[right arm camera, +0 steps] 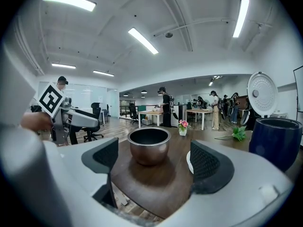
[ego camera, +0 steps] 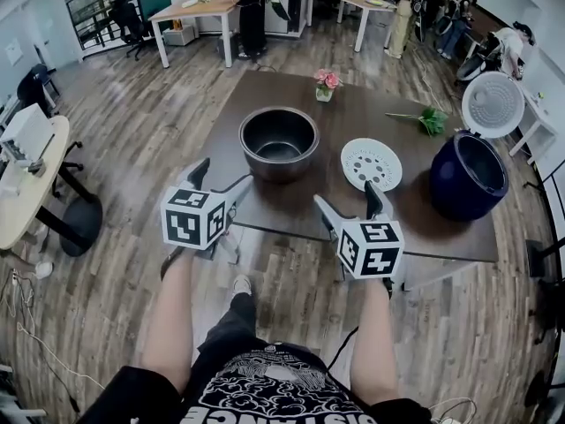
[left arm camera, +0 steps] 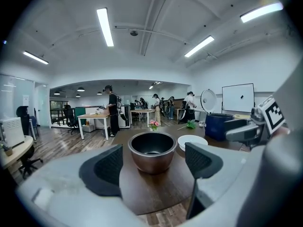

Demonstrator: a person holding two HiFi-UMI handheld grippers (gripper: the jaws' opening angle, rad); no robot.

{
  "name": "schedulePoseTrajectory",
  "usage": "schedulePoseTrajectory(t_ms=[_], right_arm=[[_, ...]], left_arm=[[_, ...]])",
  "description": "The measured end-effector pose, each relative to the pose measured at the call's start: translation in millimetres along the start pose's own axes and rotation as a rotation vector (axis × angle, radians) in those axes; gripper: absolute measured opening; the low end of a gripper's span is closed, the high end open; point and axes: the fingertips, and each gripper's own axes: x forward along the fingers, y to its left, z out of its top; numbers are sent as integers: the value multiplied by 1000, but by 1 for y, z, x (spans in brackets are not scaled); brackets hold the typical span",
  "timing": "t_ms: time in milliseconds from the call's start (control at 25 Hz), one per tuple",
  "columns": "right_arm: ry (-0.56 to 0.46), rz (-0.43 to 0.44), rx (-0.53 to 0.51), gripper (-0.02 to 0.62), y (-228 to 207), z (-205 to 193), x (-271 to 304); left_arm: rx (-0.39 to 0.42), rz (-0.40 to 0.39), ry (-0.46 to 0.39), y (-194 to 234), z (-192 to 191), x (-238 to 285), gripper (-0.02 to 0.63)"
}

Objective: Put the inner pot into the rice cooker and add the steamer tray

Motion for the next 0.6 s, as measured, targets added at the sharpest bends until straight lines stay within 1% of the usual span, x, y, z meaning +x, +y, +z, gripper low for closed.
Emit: schedulePoseTrajectory(t_ms=[160,320,600], right_arm=[[11,-15,-16,463,-3,5,29],[29,-42,-31,463,-3,18,64],[48,-98,-9,463,-14,48,126]], left_arm=[[-10,-25,-7,19,5,26,419],[-9,-54,-14,46,18,58,419],[-17,-114,2,93,45,118,419]])
